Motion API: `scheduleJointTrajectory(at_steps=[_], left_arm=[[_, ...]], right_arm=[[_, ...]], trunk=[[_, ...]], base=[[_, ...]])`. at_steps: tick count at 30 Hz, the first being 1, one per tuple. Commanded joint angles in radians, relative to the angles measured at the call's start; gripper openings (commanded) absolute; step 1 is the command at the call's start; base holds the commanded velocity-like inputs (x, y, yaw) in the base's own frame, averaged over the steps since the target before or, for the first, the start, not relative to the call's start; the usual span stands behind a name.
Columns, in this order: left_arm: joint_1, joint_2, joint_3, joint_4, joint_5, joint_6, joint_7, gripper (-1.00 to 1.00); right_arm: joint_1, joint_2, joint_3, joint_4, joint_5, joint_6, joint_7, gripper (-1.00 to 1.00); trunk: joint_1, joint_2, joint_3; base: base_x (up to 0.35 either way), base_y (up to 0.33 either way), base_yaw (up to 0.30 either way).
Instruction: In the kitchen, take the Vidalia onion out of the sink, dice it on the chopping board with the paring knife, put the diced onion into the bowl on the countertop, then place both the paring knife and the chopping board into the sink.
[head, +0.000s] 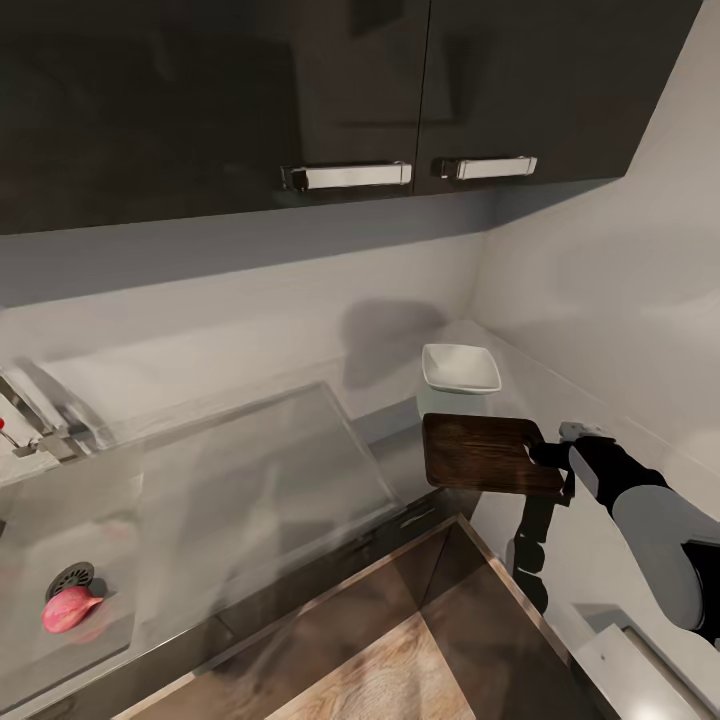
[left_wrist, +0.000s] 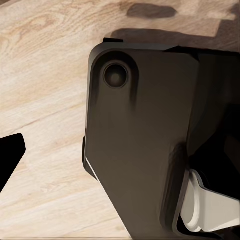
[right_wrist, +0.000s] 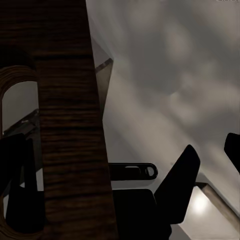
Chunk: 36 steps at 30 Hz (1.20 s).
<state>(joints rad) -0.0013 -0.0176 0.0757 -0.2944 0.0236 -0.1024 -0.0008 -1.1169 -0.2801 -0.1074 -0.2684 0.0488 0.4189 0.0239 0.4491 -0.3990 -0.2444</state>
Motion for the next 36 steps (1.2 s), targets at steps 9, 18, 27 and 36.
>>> scheduleJointTrajectory(at_steps=[9, 18, 27, 36], left_arm=[[0.0, -0.001, 0.006, 0.001, 0.002, -0.002, -0.001, 1.0], [0.0, -0.001, 0.006, 0.001, 0.002, -0.002, -0.001, 1.0], [0.0, -0.001, 0.006, 0.001, 0.002, -0.002, -0.001, 1.0], [0.0, -0.001, 0.006, 0.001, 0.002, -0.002, -0.001, 1.0]], right_arm=[[0.0, 0.002, -0.002, 0.02, 0.016, 0.006, -0.003, -1.0], [0.0, 0.002, -0.002, 0.019, 0.016, 0.006, -0.005, -1.0], [0.0, 0.001, -0.003, 0.017, 0.017, 0.006, -0.011, -1.0], [0.0, 0.002, -0.003, 0.016, 0.017, 0.006, -0.012, -1.0]], trunk=[[0.001, -0.001, -0.002], [0.001, -0.001, -0.002], [0.001, -0.001, 0.006], [0.001, -0.001, 0.02]], base=[[0.0, 0.0, 0.0], [0.0, 0.0, 0.0], [0.0, 0.0, 0.0], [0.0, 0.0, 0.0]])
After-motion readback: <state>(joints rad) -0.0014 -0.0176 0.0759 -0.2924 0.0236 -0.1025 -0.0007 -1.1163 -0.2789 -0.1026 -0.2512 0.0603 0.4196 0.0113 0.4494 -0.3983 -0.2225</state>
